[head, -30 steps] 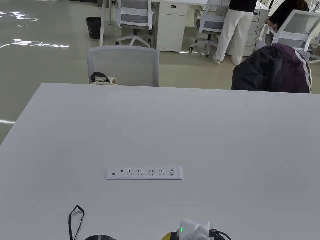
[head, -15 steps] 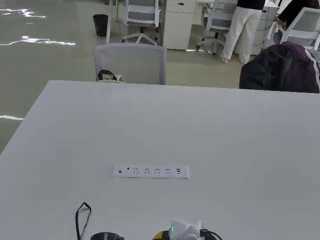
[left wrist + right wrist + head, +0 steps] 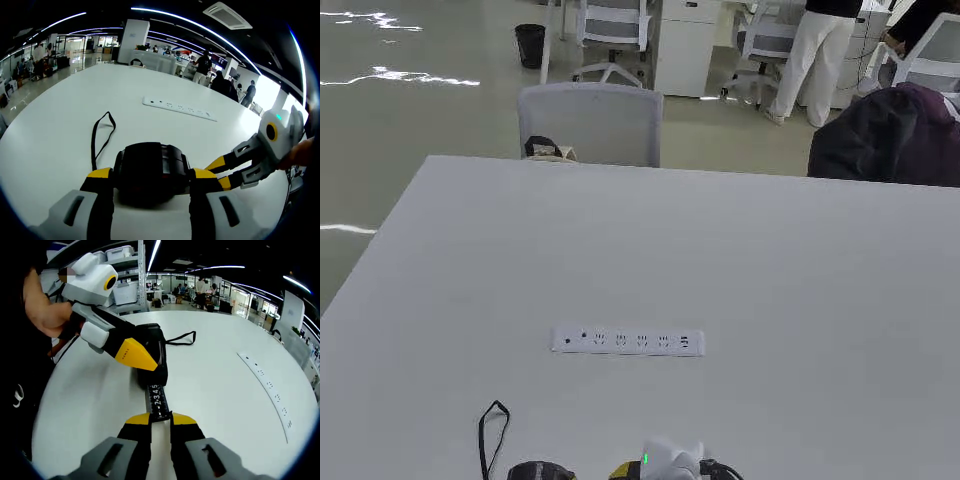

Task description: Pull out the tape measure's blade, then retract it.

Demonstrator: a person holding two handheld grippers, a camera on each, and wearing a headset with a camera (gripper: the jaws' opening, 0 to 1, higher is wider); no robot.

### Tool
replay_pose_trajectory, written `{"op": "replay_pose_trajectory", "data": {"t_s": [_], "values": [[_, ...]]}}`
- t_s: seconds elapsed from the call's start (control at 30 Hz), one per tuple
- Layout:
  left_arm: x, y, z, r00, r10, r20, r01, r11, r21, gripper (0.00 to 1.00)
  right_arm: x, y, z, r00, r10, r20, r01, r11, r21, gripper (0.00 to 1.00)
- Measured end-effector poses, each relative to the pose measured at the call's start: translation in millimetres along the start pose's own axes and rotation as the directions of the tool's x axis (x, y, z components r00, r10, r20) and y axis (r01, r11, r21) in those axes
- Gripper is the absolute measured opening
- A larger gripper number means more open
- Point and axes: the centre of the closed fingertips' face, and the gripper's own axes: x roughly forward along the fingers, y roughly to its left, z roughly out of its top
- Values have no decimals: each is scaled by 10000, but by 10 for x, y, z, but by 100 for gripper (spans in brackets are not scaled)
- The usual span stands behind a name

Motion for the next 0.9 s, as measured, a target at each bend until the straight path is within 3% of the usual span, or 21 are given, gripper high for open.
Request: {"op": "replay_pose_trajectory", "data": {"t_s": [0.37,0.9], "values": [[-6,3,1,10000,-69,-24,69,10000,-1,57,141,27,90,9999,76,-75,-78,9997,-212,12],[7,16,-13,9999,-145,-12,145,9999,-43,57,295,63,208,9979,558,-315,-580,9956,-741,12]]}}
